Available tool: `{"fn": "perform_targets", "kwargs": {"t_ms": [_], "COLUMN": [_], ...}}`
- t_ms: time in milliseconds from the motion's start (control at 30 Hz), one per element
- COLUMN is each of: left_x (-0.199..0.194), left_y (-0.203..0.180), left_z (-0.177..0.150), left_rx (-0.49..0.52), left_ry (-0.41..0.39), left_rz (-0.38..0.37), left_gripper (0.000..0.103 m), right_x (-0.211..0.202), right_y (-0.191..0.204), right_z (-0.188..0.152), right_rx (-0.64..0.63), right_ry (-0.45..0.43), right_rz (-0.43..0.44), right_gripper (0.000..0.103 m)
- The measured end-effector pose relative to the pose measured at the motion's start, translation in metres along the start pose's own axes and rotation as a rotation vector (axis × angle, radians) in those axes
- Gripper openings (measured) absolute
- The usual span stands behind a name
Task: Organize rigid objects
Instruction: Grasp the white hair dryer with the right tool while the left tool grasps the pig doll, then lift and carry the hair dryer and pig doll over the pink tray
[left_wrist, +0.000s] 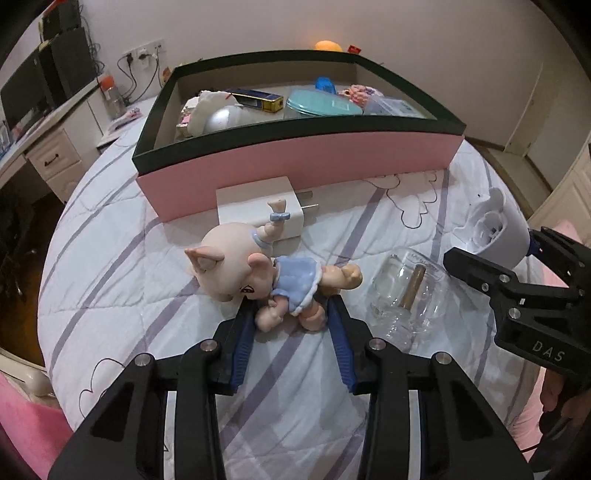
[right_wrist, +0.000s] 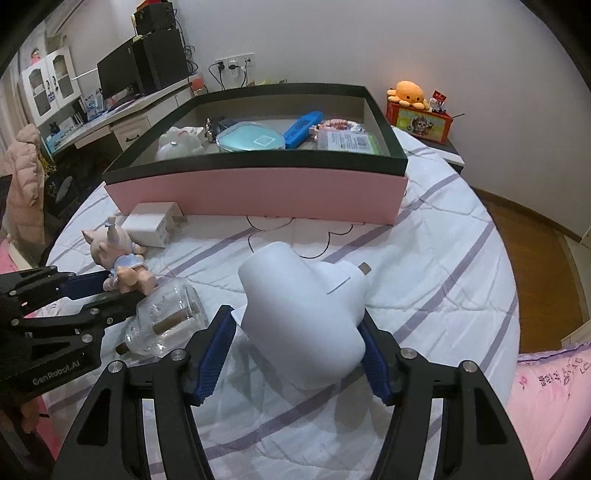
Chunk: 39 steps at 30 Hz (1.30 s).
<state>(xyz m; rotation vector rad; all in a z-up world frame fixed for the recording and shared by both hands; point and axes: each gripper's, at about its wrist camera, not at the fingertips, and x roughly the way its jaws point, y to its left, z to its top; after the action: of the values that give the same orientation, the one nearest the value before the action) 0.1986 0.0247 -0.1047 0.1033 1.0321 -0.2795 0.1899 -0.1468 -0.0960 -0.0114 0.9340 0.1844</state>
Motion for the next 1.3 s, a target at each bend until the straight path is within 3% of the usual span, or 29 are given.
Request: {"fn": "perform_targets", "kwargs": {"t_ms": [633,700,867,933,1000,1033,1067,1100,1200,1300], "left_x": [-0.021,-0.015,0.010,0.013,0.016,0.015,0.013,0.011,0.006,0.003], "left_y": [0.009,0.010,0.021,0.018,0.016,0.017,0.018,0.020,0.032,0.036], "left_z": [-0.004,-0.001,0.008,0.012,0.014,0.014,0.013,0.013,0.012,0.010], "left_rx": [-0.030,-0.036,-0.149,-0.154,-0.149,-0.152,-0.149,-0.142,-0.162,-0.145], "left_ry": [-0.025,-0.002,0.060,0.058,0.052,0.038,0.025,0.011,0.008,0.007], "left_rz": [0.019,0.052,0.014,0.019,0.038,0.053,0.081,0.120,0.053,0.055], "left_gripper": [0.041,0.049,0.095,0.097,0.095,0.086,0.061,0.057,0.056,0.056], "right_x": [-0.006,-0.002,0.004,0.005,0.006,0.007,0.009,0.010,0.011,0.011], "right_y": [-0.004,-0.004,-0.004,-0.005,-0.007,-0.008,-0.009,-0.009,-0.008,-0.008], "right_z": [-0.004,-0.004,-0.005,-0.005,-0.003,-0.002,-0.002,-0.001,0.000,0.000], "right_rx": [0.014,0.015,0.008,0.003,0.005,0.007,0.006,0.004,-0.005,-0.005], "right_ry": [-0.002,0.008,0.028,0.029,0.029,0.030,0.032,0.032,0.030,0.029], "right_rz": [-0.015,-0.021,-0.015,-0.012,-0.010,-0.010,-0.012,-0.013,-0.019,-0.020], "right_gripper": [0.065,0.065,0.065,0.065,0.065,0.065,0.065,0.065,0.065,0.065]}}
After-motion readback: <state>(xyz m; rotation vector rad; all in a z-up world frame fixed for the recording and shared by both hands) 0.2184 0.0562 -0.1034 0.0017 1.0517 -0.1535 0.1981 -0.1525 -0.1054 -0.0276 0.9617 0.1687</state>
